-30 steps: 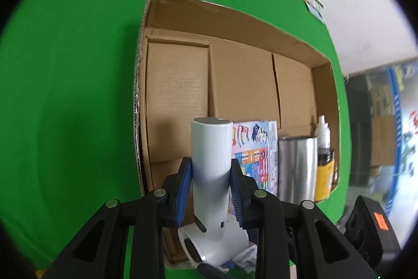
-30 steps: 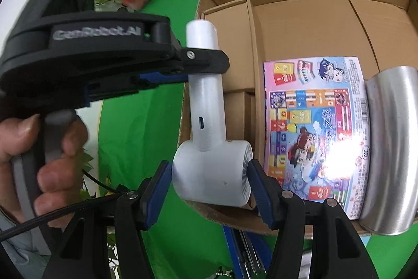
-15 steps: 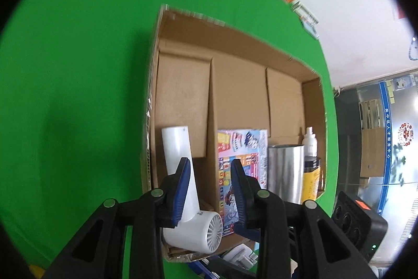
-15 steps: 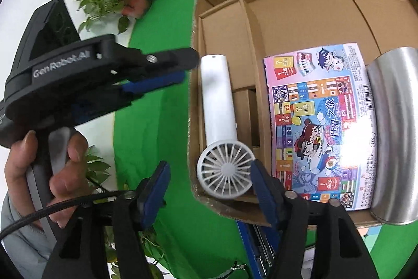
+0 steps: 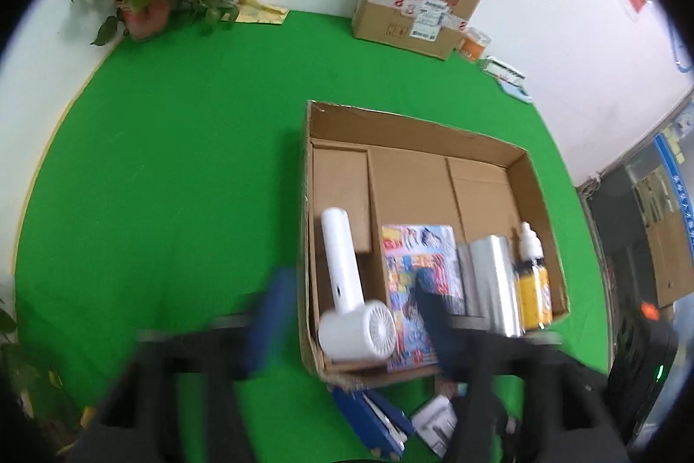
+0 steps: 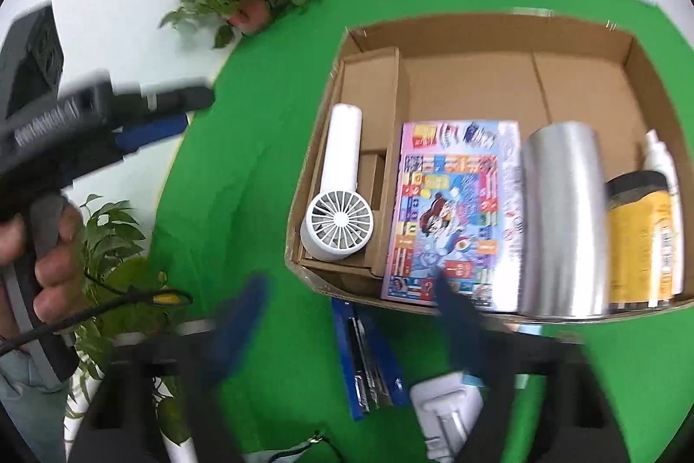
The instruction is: Organize rigid objects
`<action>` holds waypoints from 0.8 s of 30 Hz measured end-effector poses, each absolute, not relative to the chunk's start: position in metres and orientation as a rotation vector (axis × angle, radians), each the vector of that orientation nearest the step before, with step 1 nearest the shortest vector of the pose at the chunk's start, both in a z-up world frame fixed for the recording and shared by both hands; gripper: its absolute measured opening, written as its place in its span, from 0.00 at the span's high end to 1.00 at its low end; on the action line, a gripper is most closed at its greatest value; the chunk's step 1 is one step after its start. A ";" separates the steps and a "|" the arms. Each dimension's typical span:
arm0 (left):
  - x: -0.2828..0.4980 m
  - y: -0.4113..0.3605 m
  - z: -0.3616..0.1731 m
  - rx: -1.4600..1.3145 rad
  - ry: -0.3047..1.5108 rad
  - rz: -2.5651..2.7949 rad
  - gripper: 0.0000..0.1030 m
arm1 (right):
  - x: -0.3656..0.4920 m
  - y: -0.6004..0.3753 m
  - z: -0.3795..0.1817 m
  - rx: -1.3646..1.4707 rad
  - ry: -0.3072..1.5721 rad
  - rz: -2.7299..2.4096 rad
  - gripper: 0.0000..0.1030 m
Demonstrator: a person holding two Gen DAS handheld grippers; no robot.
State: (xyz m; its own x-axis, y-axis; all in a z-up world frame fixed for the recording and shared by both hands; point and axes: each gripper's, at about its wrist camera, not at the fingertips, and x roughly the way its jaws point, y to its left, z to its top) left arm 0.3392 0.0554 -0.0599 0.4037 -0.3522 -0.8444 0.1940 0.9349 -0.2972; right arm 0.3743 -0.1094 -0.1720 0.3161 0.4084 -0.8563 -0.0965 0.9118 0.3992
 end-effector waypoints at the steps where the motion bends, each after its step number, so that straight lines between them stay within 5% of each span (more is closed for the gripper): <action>1: 0.330 0.058 -0.059 -0.161 1.106 -0.347 0.97 | 0.368 -0.113 -0.167 0.297 1.197 0.330 0.51; 3: 0.312 0.062 -0.055 -0.157 1.055 -0.328 0.97 | 0.354 -0.121 -0.158 0.315 1.154 0.333 0.44; 5: 0.294 0.067 -0.052 -0.161 1.019 -0.300 0.87 | 0.342 -0.125 -0.155 0.283 1.124 0.305 0.00; 6: 0.288 0.069 -0.055 -0.164 1.028 -0.265 0.74 | 0.334 -0.127 -0.153 0.270 1.096 0.288 0.01; 7: 0.282 0.072 -0.060 -0.173 1.043 -0.239 0.37 | 0.328 -0.129 -0.153 0.266 1.089 0.288 0.01; 8: 0.275 0.075 -0.064 -0.188 1.042 -0.215 0.16 | 0.319 -0.131 -0.153 0.265 1.097 0.297 0.01; 24: 0.203 0.081 -0.163 -0.455 1.279 -0.121 0.16 | 0.261 -0.094 -0.240 0.158 1.352 0.444 0.04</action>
